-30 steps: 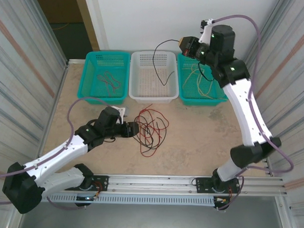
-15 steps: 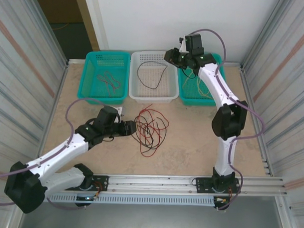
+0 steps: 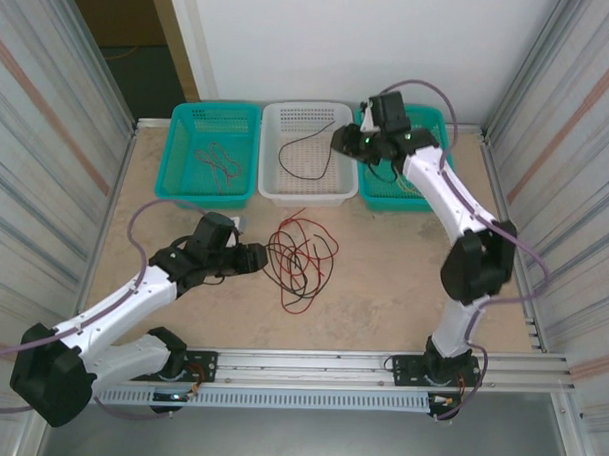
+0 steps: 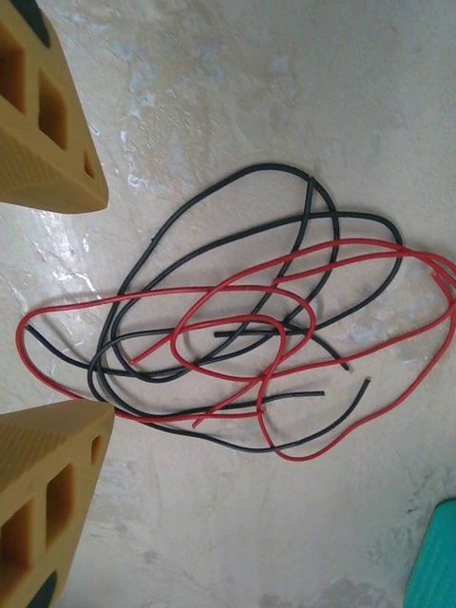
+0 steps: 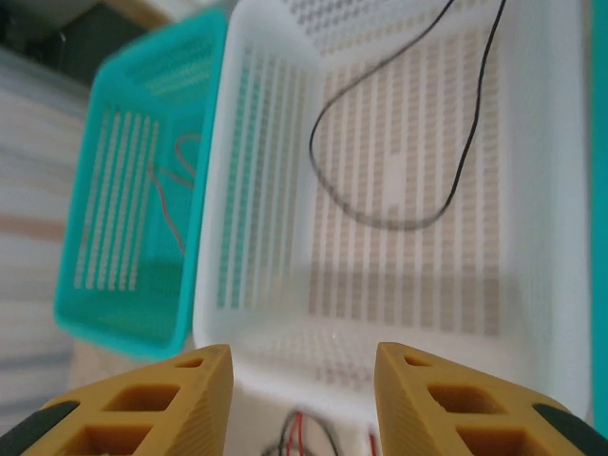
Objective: Untangle the cables
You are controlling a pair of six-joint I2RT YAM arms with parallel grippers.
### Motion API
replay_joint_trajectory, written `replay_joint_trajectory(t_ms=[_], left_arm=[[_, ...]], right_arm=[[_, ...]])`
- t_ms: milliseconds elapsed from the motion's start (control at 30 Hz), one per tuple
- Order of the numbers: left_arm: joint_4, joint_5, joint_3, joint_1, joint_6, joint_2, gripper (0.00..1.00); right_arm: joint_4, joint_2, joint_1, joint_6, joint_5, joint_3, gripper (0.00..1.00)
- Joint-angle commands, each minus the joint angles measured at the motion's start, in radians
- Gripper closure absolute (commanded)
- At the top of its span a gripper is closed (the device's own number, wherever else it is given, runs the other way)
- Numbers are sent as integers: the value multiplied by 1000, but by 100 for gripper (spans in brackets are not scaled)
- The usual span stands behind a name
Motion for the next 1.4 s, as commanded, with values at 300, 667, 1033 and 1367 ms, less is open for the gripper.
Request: replay_joint_trajectory(t_ms=[300, 667, 1033, 1367], left_arm=[[12, 35, 18, 9, -56, 16, 50], [-20, 24, -36, 9, -75, -78, 51], [-20, 33, -30, 9, -63, -82, 57], [23, 67, -36, 9, -68, -53, 56]], right_arm=[[66, -135, 343, 173, 274, -527, 52], [-44, 36, 347, 210, 380, -507, 63], [-54, 97, 346, 201, 394, -490, 88], [-138, -49, 424, 186, 491, -477, 100]])
